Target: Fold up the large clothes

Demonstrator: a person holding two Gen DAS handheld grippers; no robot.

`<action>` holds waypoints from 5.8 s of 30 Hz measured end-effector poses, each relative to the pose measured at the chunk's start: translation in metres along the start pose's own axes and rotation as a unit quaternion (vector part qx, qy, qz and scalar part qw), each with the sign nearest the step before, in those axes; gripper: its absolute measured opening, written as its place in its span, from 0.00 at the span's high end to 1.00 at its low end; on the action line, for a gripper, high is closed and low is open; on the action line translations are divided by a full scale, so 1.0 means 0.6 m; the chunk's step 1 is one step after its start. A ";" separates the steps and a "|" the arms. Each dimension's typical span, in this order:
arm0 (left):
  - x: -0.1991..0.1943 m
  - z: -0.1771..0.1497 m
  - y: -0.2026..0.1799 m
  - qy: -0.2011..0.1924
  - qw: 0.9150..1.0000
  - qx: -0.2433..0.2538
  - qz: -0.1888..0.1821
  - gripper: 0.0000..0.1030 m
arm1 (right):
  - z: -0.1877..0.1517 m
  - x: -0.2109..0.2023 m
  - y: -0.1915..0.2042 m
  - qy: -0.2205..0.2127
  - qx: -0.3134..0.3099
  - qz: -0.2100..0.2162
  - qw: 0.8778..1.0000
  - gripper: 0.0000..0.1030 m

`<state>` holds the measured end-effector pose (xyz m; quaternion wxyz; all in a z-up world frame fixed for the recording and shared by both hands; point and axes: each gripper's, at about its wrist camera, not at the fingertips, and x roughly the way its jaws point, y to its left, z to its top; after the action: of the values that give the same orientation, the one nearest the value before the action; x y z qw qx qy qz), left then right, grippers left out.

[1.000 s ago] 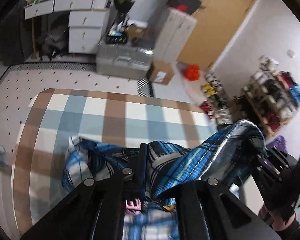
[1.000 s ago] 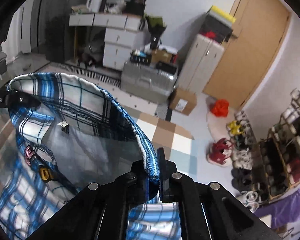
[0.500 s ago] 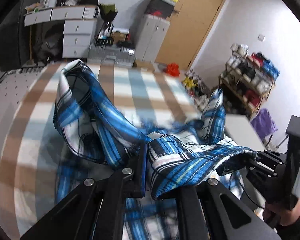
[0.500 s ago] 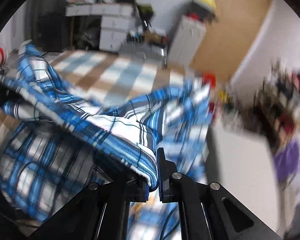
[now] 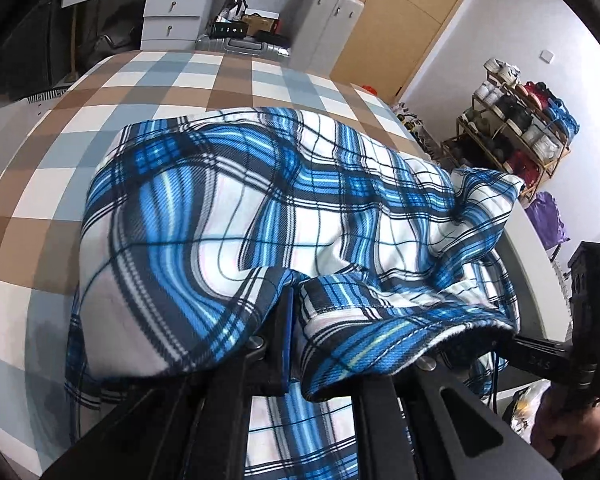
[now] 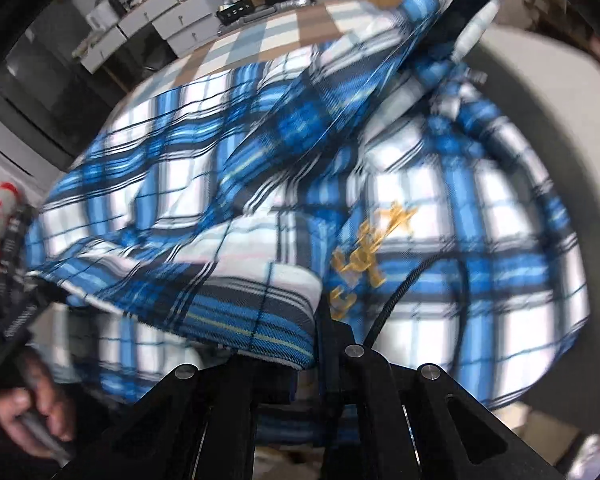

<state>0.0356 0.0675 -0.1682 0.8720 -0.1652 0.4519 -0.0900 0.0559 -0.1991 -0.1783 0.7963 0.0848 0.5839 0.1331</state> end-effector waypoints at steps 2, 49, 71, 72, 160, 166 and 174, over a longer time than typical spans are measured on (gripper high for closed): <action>0.005 0.006 0.002 0.015 1.000 0.011 0.005 0.97 | -0.002 0.002 -0.004 0.010 0.013 0.033 0.999 0.93; -0.025 -0.069 -0.020 0.036 0.988 0.153 -0.011 0.73 | 0.076 -0.017 -0.115 -0.074 0.114 0.086 0.987 0.94; -0.136 -0.032 0.039 0.052 0.982 0.157 -0.095 0.48 | -0.002 -0.067 -0.113 0.039 0.080 0.005 0.996 0.02; -0.135 -0.016 0.032 0.057 0.981 0.153 -0.104 0.48 | -0.004 -0.070 -0.111 0.044 0.079 0.000 0.996 0.02; 0.075 0.184 0.142 0.119 0.973 0.157 0.119 0.27 | 0.294 0.125 0.154 0.078 -0.235 -0.119 0.961 0.00; 0.114 0.253 0.049 0.087 0.975 0.192 0.071 0.27 | 0.408 0.137 0.176 0.040 -0.192 -0.092 0.976 0.00; 0.268 0.242 0.119 0.169 0.975 0.115 0.091 0.26 | 0.433 0.236 0.073 0.104 -0.146 -0.154 0.972 0.00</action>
<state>0.2476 0.1149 -0.2385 0.8008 -0.0041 0.5923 -0.0884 0.3385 -0.1083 -0.2150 0.7457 -0.1376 0.6440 0.1010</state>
